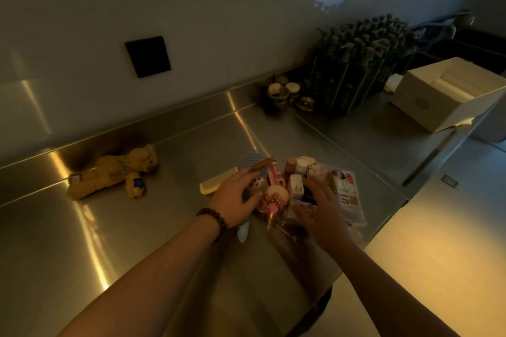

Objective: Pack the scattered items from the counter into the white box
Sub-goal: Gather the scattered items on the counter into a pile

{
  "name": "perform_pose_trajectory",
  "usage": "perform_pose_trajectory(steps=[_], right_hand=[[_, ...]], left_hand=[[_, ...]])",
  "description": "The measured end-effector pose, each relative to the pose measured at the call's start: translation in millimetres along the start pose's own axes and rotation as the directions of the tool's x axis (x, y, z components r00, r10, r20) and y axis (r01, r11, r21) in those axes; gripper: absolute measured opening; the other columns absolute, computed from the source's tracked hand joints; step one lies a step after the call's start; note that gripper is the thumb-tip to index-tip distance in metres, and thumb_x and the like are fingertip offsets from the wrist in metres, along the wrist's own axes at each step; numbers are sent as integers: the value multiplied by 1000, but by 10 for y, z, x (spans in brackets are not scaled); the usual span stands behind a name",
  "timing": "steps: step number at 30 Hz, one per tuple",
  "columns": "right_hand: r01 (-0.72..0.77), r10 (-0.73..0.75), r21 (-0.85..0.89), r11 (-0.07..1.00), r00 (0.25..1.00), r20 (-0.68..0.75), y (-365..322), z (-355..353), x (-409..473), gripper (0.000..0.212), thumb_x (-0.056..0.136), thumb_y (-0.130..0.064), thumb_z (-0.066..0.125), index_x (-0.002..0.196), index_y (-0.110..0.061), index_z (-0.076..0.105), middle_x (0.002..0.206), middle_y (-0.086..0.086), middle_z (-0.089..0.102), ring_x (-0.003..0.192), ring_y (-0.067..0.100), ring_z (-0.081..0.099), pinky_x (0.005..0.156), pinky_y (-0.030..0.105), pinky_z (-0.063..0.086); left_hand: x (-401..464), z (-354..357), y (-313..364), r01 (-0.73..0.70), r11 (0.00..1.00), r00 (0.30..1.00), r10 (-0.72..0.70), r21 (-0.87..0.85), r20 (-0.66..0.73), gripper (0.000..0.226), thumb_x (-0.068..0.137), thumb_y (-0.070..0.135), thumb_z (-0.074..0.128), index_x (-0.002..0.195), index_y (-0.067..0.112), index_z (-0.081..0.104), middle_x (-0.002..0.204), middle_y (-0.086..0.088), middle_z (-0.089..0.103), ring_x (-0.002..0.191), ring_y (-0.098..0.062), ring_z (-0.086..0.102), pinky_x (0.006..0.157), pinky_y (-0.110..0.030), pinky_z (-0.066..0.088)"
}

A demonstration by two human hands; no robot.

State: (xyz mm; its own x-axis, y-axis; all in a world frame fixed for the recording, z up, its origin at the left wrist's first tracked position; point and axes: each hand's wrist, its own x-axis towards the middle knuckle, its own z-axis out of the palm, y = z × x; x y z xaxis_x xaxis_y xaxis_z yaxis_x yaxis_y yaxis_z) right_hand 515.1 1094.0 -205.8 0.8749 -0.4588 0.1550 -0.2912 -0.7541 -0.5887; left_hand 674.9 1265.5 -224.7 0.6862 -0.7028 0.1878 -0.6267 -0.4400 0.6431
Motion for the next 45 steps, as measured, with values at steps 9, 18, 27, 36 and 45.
perform_pose_trajectory(steps=[9,18,27,36,45], right_hand=[[398,-408,88,913,884,227,-1286,704,812,59,84,-36,65,135,-16,46,145,11,35,135,24,33,110,38,31],[401,-362,32,915,786,501,-2370,2212,1562,82,79,-38,69,147,-21,24,154,18,15,139,38,20,112,40,21],[305,-301,74,949,818,490,-2473,2769,1894,69,78,-21,71,139,-14,40,143,17,35,129,33,41,106,35,36],[185,-225,164,969,936,271,-2382,2089,1716,49,76,-18,69,122,-15,55,122,11,48,103,23,53,82,25,40],[205,-219,165,965,973,74,-1513,-8,1944,47,79,-19,71,123,-16,55,115,4,51,98,11,49,80,21,39]], left_hand=[[-371,-932,-878,343,906,906,-249,249,-341,74,79,53,58,140,18,34,145,-8,37,136,-24,28,111,-40,23],[-974,-1814,-2054,622,727,762,-479,290,-436,90,70,58,64,141,15,29,146,-12,31,136,-29,24,110,-46,23],[-980,-1885,-2530,599,791,769,-526,123,-363,64,77,26,67,135,17,41,141,-8,36,127,-28,38,105,-35,35],[-844,-1888,-2053,491,871,789,-447,-4,-421,44,75,16,68,118,20,58,117,-5,48,101,-22,52,86,-23,37],[280,-1560,-560,166,985,901,-137,36,-411,42,75,13,70,115,15,60,113,-6,47,94,-13,48,85,-15,32]])
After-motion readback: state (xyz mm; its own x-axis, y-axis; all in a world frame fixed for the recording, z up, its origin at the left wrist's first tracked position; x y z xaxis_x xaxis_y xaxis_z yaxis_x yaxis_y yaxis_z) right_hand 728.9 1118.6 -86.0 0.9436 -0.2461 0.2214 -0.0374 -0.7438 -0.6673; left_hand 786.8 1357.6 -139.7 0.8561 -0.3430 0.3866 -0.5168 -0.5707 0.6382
